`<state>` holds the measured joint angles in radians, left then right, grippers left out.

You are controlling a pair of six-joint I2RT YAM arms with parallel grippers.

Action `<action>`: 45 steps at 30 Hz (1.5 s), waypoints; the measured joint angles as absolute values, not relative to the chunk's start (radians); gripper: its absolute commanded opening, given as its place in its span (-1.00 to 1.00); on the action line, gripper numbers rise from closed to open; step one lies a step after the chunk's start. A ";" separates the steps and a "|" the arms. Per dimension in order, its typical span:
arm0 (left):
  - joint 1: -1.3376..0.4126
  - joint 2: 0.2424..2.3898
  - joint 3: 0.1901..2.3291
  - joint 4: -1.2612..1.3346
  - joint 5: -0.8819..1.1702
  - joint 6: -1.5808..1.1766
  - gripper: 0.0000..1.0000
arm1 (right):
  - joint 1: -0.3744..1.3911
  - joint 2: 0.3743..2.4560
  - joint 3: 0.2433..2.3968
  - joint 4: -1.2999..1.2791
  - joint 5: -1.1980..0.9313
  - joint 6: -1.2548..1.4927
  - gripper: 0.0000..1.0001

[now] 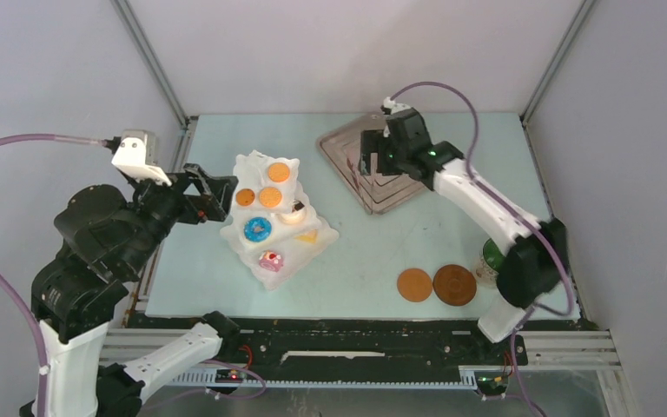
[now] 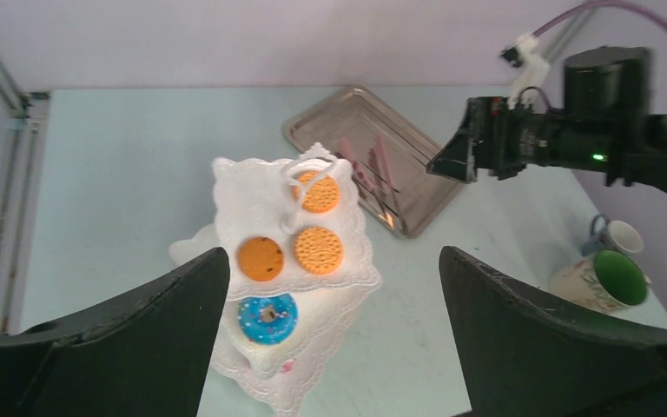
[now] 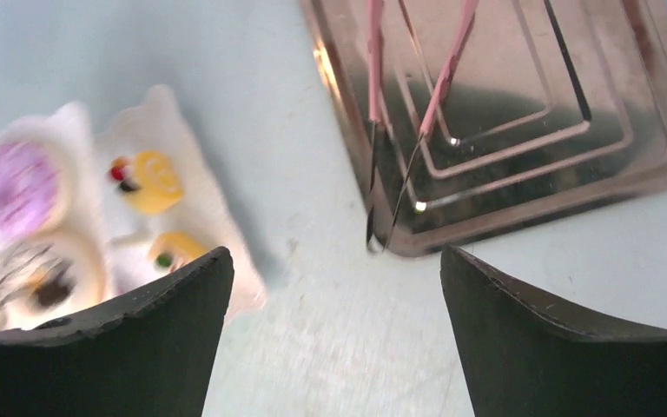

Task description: Serve the afternoon tea

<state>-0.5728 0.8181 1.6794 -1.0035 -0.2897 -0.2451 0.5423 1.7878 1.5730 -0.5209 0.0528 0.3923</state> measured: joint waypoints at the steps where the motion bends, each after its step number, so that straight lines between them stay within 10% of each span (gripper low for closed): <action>1: -0.572 0.825 1.679 -1.002 -0.270 -0.258 0.95 | 0.548 1.718 1.541 -0.525 0.050 0.392 0.83; 17: -0.572 0.657 1.503 -0.945 -0.151 -0.513 0.93 | 0.740 0.995 0.765 -0.970 0.045 0.854 1.00; 45: -0.572 0.547 1.578 -1.130 -0.181 -0.657 0.99 | 0.749 1.183 0.638 -0.768 0.122 1.193 0.99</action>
<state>-0.5716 0.5468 1.5780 -1.1297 -0.1806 -0.6571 0.7490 1.1828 0.6380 -0.7681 0.1223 1.1934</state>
